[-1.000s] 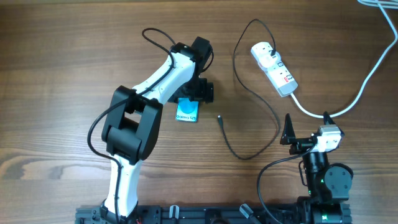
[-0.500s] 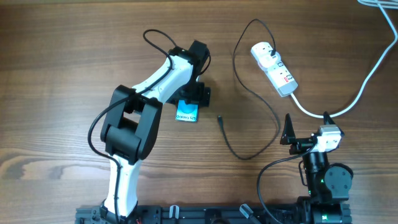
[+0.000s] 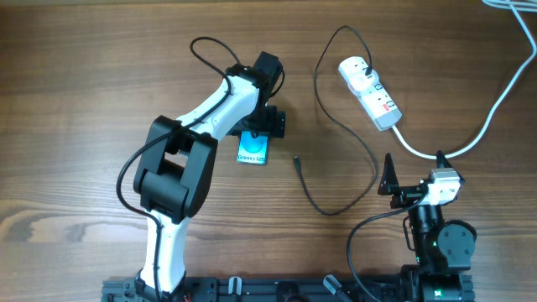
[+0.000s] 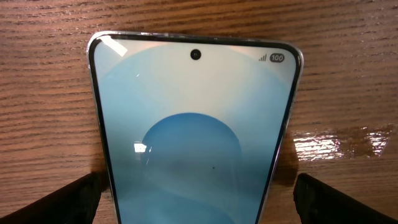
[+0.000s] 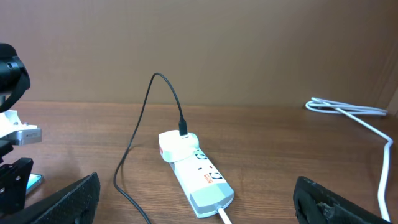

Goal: Plug charger to phone and switch on socket
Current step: 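Align the left gripper on the phone's edge and close on it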

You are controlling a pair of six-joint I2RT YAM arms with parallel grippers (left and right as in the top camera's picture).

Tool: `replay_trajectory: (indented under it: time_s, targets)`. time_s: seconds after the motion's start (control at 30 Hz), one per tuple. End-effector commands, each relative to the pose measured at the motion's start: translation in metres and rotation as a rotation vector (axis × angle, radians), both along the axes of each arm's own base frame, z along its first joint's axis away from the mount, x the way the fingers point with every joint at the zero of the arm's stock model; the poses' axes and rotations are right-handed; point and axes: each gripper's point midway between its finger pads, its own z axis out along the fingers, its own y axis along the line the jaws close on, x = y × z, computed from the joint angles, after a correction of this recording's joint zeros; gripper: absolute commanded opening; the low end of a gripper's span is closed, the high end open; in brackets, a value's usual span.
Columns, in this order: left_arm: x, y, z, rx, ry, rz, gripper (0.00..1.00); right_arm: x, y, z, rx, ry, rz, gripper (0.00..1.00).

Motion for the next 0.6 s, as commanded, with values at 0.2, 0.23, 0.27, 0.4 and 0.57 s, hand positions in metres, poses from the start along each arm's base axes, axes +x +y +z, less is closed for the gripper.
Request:
replay_trajectory:
  time_s: [0.2,0.23,0.27,0.4,0.57]
  targets:
    - [-0.028,-0.007,-0.020,0.000,0.104,-0.031,0.93,0.000,-0.003,0.001,0.012,-0.005,-0.017,1.00]
    - [-0.030,-0.005,-0.020,0.017,0.105,-0.036,0.93,0.000,-0.003,0.001,0.012,-0.005,-0.017,1.00]
    - [-0.031,-0.004,-0.021,0.034,0.103,-0.042,0.94,0.000,-0.003,0.001,0.012,-0.005,-0.017,1.00]
    - [-0.035,0.001,-0.022,0.066,0.108,-0.048,0.94,0.000,-0.003,0.001,0.012,-0.005,-0.017,1.00]
    - [-0.033,0.003,-0.022,0.074,0.101,-0.045,0.93,0.000,-0.003,0.001,0.012,-0.005,-0.017,1.00]
